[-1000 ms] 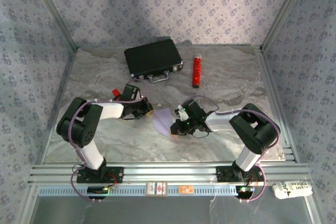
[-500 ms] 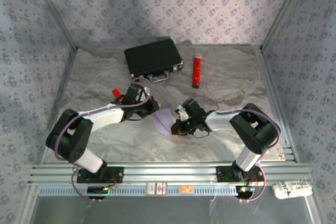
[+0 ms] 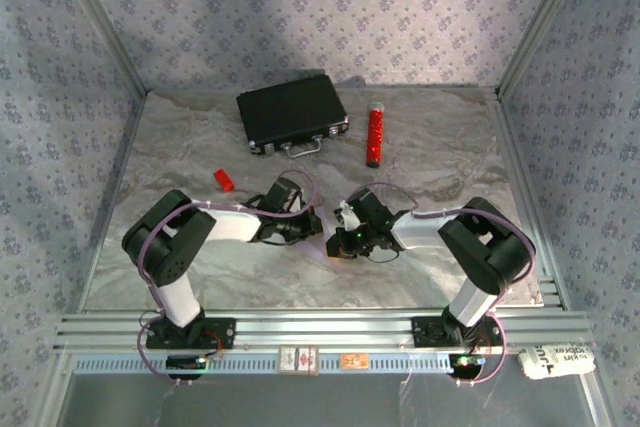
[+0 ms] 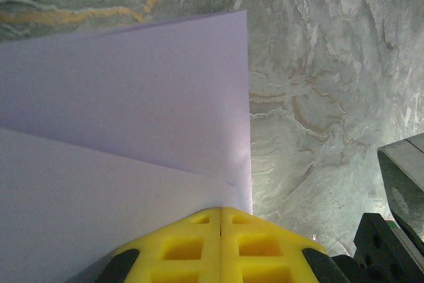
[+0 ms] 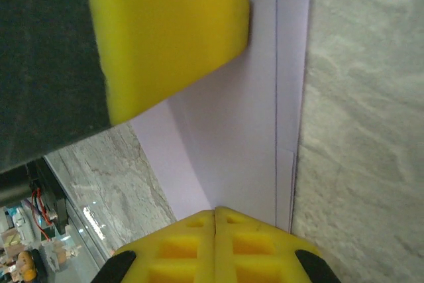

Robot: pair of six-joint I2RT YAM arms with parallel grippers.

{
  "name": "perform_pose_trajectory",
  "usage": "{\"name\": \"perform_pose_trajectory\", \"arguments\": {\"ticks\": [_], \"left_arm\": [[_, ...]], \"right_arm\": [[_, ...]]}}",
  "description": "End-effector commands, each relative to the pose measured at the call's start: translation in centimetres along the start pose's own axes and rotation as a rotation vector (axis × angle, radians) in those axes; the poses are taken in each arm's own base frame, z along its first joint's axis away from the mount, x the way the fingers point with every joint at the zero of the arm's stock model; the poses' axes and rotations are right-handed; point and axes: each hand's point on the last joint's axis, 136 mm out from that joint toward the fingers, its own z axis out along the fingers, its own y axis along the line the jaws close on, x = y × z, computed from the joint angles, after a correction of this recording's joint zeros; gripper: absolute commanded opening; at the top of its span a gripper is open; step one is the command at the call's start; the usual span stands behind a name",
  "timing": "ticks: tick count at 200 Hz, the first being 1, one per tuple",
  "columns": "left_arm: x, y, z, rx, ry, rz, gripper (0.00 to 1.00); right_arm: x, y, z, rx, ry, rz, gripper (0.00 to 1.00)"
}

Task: Fold a paper plane with a square sheet of paper (pick it up from the middle)
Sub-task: Fourth fold the wing at the center of the table.

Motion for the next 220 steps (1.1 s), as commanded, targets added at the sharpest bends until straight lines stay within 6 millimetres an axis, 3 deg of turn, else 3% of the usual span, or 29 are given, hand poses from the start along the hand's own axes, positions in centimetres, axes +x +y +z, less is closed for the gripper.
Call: {"name": "perform_pose_trajectory", "arguments": {"ticks": [1, 29, 45, 61, 91, 106, 155, 220], "left_arm": [[0.7, 1.7, 0.5, -0.039, 0.012, -0.007, 0.04], [1.5, 3.5, 0.7, -0.076, 0.03, -0.008, 0.04], [1.8, 3.9, 0.8, -0.073, 0.033, -0.014, 0.04], [1.8, 3.9, 0.8, -0.068, 0.034, -0.017, 0.04], [1.7, 3.7, 0.8, -0.062, 0.032, -0.018, 0.04], [1.8, 3.7, 0.8, -0.064, 0.036, -0.016, 0.04], [1.8, 4.5, 1.0, -0.063, 0.025, -0.028, 0.03], [2.0, 5.1, 1.3, -0.065, 0.022, -0.05, 0.03]], "right_arm": [[1.3, -1.4, -1.0, 0.084, 0.03, 0.059, 0.0], [0.3, 0.6, -2.5, 0.059, 0.006, 0.008, 0.0], [0.0, 2.2, -2.2, -0.008, 0.004, -0.005, 0.0], [-0.4, 2.4, -1.5, -0.006, 0.003, -0.008, 0.0], [-0.7, 1.3, 0.7, 0.004, 0.024, 0.028, 0.0], [0.2, 0.2, 1.2, 0.031, 0.054, 0.043, 0.0], [3.9, -2.0, -0.3, 0.068, 0.09, 0.047, 0.0], [6.9, -3.2, -1.8, 0.065, 0.108, 0.073, 0.0]]}}
